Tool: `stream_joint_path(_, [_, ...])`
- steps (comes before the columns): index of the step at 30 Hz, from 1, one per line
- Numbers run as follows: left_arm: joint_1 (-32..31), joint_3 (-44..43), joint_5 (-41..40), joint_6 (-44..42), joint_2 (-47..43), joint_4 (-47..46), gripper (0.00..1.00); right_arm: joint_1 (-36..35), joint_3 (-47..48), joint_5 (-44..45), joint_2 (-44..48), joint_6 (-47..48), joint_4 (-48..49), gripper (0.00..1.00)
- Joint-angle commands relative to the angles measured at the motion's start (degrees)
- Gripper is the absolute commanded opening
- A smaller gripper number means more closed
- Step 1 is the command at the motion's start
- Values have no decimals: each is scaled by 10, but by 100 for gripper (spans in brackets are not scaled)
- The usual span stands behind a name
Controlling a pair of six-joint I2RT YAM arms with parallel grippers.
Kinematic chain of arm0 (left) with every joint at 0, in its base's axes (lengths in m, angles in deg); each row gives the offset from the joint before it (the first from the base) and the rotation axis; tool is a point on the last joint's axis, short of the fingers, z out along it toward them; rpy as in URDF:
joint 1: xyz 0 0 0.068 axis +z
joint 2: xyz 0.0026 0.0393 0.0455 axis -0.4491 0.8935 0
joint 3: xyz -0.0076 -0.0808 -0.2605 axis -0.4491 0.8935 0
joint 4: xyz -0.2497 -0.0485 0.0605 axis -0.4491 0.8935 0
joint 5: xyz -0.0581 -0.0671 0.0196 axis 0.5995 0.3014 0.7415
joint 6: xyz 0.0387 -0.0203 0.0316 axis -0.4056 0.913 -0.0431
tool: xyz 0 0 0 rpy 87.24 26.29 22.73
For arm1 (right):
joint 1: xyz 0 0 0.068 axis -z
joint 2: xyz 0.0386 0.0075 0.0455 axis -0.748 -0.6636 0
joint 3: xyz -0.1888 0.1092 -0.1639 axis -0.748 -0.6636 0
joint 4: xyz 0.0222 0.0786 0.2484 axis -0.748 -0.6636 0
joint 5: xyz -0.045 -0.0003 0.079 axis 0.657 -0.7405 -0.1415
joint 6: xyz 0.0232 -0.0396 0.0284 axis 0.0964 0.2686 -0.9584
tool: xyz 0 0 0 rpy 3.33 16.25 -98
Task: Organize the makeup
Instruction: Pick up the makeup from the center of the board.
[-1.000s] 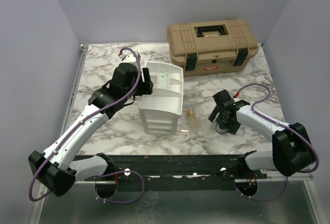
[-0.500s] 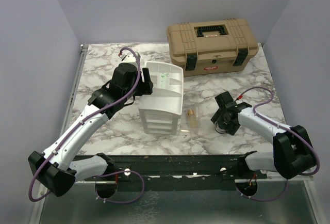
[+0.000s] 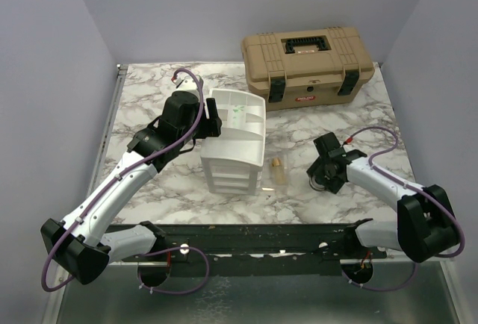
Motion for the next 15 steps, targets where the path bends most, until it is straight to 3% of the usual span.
stream_joint_path(1, [0,2,9,-3,-5,22,69,4,-14,-22,8,11,34,53])
stream_joint_path(10, [0,1,4,2,-3,22,69,5,-7,-64,-3,75,73,51])
stream_joint_path(12, [0,5,8,7,1,22,69,5,9,-61,-22,94,59,54])
stream_joint_path(15, [0,4,10,8,5,22,69,6,33,-35,-55,104,25,68])
